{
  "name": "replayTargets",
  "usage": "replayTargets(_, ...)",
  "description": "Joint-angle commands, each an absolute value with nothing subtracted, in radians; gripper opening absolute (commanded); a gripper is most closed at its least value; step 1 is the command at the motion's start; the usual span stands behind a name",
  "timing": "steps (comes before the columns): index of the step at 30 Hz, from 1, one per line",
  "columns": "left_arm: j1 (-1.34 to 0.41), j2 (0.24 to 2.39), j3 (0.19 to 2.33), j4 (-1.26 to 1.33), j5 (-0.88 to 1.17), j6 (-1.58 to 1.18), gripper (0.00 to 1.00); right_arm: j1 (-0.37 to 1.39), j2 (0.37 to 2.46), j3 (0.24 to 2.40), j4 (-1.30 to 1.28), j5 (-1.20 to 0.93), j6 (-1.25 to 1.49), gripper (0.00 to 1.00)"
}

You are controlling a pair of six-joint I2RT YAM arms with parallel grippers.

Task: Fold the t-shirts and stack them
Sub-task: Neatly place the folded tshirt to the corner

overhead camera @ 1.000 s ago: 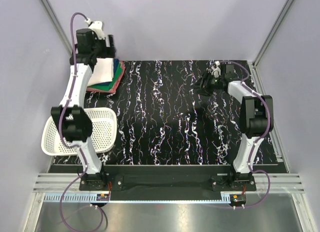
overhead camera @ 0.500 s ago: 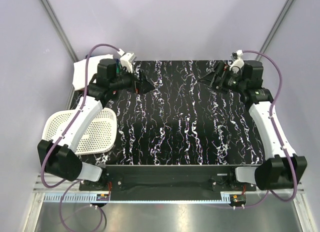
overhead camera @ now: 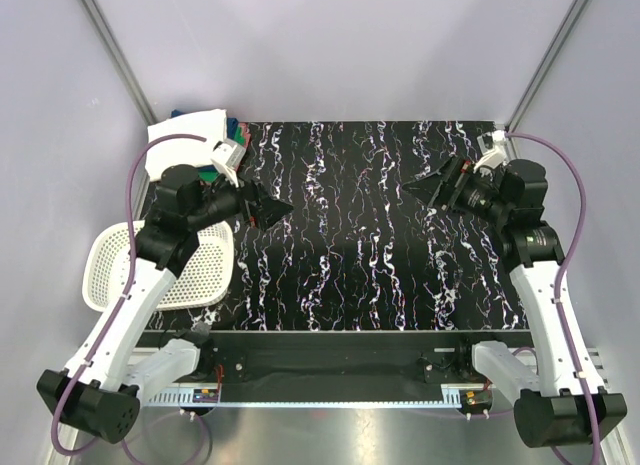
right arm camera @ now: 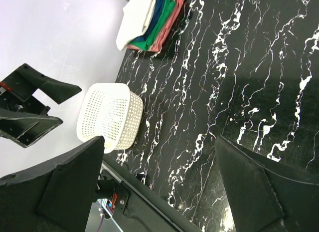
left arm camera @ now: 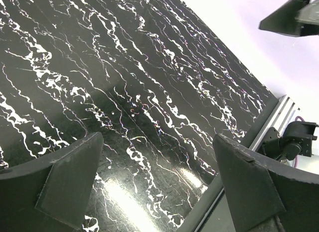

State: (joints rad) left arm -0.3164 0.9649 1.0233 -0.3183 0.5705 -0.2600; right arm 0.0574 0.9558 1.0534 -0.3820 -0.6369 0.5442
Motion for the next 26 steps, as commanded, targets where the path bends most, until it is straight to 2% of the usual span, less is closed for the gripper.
replayTargets(1,-0.318,0.963,1.023,-0.261,0.571,-0.264,0.99,0.063,0.920,1.037,-0.350,-0.598,0.546,1.00)
replayTargets(26,-0.318,0.913,0.989,-0.207,0.583,-0.299,0.99,0.063,0.871,1.000,-0.350,-0.538,0.534,1.00)
